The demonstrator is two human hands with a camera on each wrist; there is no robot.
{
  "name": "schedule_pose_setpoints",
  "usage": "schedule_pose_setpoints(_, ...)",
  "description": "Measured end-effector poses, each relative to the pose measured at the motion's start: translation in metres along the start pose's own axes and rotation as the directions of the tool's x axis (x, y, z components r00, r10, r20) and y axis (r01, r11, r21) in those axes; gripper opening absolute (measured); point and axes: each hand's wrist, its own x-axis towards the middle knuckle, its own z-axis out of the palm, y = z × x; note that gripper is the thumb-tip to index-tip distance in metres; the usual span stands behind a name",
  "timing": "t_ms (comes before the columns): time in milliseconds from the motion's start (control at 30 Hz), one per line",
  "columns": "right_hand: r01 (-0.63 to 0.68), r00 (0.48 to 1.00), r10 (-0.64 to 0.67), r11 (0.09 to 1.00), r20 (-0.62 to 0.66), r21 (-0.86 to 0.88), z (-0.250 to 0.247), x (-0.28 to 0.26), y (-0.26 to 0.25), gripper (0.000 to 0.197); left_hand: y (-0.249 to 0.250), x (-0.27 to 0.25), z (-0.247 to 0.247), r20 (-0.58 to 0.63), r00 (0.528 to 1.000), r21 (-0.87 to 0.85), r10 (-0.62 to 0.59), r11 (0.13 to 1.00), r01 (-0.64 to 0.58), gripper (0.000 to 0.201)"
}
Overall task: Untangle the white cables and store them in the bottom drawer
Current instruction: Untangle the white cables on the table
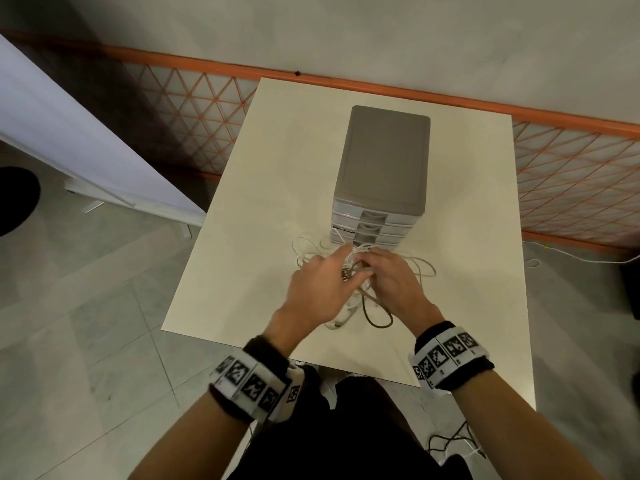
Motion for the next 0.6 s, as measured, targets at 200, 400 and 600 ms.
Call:
schedule_pose_setpoints(200,-0.031,0.996,0.039,0.995,-0.085,0.095,0.013,-0.001,0.000,0.020,-0.007,0.013,0.028,-0.065,0.995,-0.266,-0.072,0.962,0.052,0.027)
schedule_pose_setpoints(400,0.020,0.994,-0.015,0.998,-0.107,0.052,0.009,-0.005,0.005,0.014,-0.019,-0.003,-0.011,-0.186,0.980,-0.573,0.066,0.803,-0.163,0.025)
schedule_pose_setpoints(600,-0.017,0.997,0.011,0.998,-0.081,-0.065,0.012,0.007,0.006,0.022,-0.017,-0.030,-0.044,-0.259,0.964,-0.643,0.058,0.735,-0.217,0.025)
